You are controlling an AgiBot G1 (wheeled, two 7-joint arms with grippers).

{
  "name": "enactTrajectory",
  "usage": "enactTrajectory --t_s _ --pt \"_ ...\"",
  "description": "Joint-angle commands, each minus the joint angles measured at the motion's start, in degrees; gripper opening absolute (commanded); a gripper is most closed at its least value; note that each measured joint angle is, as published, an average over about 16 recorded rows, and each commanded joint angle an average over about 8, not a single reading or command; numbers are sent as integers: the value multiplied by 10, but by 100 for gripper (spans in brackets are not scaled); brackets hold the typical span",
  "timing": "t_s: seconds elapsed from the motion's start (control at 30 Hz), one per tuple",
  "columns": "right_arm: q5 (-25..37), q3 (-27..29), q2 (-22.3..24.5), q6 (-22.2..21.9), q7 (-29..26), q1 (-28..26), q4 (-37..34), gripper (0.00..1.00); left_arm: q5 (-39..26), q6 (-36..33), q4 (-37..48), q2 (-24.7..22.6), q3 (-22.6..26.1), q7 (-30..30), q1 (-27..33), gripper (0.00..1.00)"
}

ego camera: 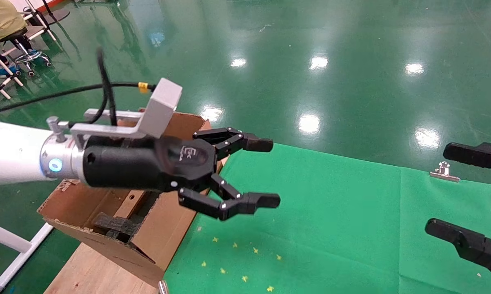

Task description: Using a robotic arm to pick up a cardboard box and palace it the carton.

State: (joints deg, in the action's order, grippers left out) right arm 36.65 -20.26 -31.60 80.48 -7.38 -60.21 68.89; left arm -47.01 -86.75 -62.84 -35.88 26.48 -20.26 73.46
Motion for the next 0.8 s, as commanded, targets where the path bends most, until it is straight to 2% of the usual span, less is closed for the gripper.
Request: enactTrajectory --t_s 0.03,0.43,0.8 --pt "0 0 0 0 0 0 0 100 8 2 -17 1 -17 15 -19 100" --pt "0 0 0 0 0 0 0 100 52 11 -108 9 -106 94 -120 100" --pt "0 0 0 0 0 0 0 100 58 12 -117 10 -114 99 -130 100"
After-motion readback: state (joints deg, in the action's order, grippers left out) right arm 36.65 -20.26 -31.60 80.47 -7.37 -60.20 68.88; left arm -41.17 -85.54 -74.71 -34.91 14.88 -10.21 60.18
